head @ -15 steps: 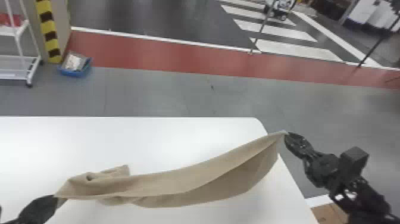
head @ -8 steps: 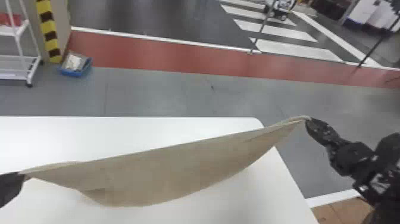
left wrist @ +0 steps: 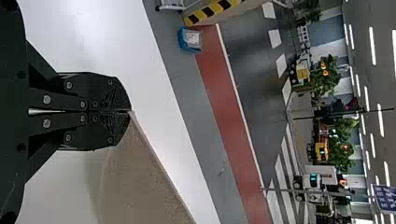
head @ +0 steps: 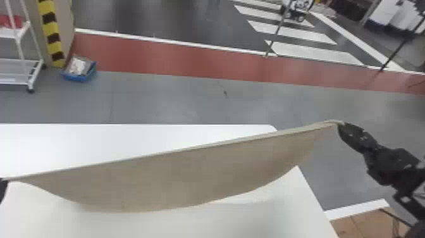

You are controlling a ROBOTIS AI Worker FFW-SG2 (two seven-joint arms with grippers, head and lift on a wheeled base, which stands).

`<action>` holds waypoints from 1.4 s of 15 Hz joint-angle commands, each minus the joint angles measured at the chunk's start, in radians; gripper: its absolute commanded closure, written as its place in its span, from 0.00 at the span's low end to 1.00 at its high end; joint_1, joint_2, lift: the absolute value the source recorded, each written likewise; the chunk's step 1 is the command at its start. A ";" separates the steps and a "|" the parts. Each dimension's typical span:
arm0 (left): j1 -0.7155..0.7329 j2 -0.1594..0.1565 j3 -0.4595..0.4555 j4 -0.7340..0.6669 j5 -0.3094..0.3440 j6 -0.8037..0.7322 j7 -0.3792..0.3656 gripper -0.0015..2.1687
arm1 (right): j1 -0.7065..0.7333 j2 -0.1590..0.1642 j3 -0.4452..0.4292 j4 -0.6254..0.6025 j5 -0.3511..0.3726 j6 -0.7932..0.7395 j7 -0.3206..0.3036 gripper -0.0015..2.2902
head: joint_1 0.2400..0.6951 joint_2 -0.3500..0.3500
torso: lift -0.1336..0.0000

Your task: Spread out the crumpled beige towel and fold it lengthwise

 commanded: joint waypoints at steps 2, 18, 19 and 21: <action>-0.134 -0.008 -0.024 0.137 -0.015 -0.002 -0.013 0.80 | -0.097 -0.010 0.093 0.113 0.107 0.005 -0.003 0.63 | 1.00 0.00 | 1.00; -0.775 -0.111 -0.099 0.654 0.098 0.072 -0.087 0.80 | -0.490 -0.143 0.244 0.760 0.172 -0.305 -0.081 0.63 | 0.69 0.18 | 1.00; -0.685 -0.106 -0.092 0.584 0.094 0.094 -0.101 0.80 | -0.421 -0.166 0.248 0.760 0.142 -0.354 -0.081 0.63 | 0.74 0.16 | 1.00; -0.505 -0.104 -0.079 0.477 0.068 0.090 -0.121 0.80 | -0.301 -0.177 0.233 0.763 0.121 -0.477 -0.066 0.63 | 0.86 0.13 | 1.00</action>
